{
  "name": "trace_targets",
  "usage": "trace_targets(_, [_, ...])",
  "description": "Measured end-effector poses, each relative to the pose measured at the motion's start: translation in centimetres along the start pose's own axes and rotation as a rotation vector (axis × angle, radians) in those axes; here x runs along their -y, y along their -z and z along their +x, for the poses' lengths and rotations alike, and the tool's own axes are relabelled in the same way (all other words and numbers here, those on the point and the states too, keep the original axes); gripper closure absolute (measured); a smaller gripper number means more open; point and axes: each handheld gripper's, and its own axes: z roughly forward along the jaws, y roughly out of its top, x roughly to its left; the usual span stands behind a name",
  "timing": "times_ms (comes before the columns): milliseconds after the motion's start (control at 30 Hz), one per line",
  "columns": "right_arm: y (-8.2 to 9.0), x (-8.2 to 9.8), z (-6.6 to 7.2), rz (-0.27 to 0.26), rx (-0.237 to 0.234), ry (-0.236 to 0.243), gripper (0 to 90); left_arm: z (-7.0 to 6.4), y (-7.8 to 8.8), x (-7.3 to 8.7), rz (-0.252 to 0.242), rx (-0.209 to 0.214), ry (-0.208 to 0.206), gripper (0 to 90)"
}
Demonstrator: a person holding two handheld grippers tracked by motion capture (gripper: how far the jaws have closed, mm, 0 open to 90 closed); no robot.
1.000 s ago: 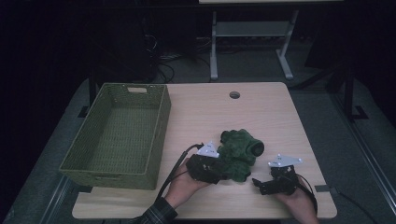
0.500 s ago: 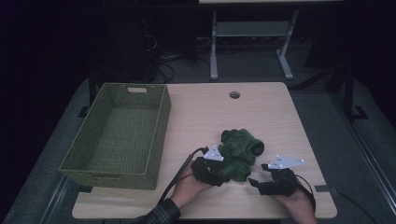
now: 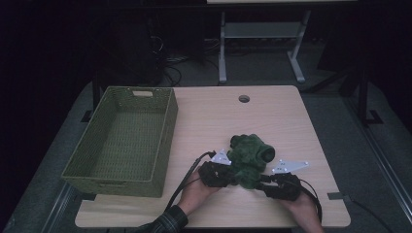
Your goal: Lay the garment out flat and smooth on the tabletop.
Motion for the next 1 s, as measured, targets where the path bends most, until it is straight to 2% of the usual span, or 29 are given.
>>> trace_targets(33, [0.1, -0.1, 0.0, -0.001, -0.001, -0.004, 74.4, 0.0, 0.0, 0.0, 0.003, 0.002, 0.0, 85.8])
trace_targets(67, [0.1, -0.1, -0.1, -0.005, 0.002, 0.001, 79.0, -0.1, 0.0, 0.0, 0.005, 0.002, -0.003, 86.9])
trace_targets(167, [0.6, -0.1, -0.3, -0.004, 0.018, -0.001, 83.3, -0.4, 0.4, -0.2, -0.004, 0.008, -0.014, 87.7])
trace_targets(367, [1.5, -0.3, -0.6, -0.023, 0.044, 0.013, 83.8, -0.6, 2.3, -0.5, -0.051, 0.029, -0.004, 87.7])
trace_targets(533, [2.6, -0.3, -0.9, -0.054, 0.076, 0.024, 83.8, -0.4, 4.7, -0.4, -0.088, 0.034, 0.011, 87.9])
trace_targets(700, [3.8, -0.3, -1.3, -0.082, 0.111, 0.028, 84.0, 0.4, 6.6, 0.1, -0.109, 0.01, 0.035, 88.3])
trace_targets(833, [4.7, -0.2, -1.6, -0.095, 0.14, 0.037, 84.1, 0.9, 7.6, 0.7, -0.117, -0.005, 0.047, 88.5])
trace_targets(900, [4.9, -0.2, -1.6, -0.097, 0.145, 0.026, 84.1, 1.1, 8.0, 1.1, -0.119, -0.011, 0.059, 88.5])
trace_targets(1000, [5.2, -0.2, -1.8, -0.093, 0.155, 0.037, 84.0, 1.3, 8.3, 1.6, -0.114, -0.02, 0.07, 88.6])
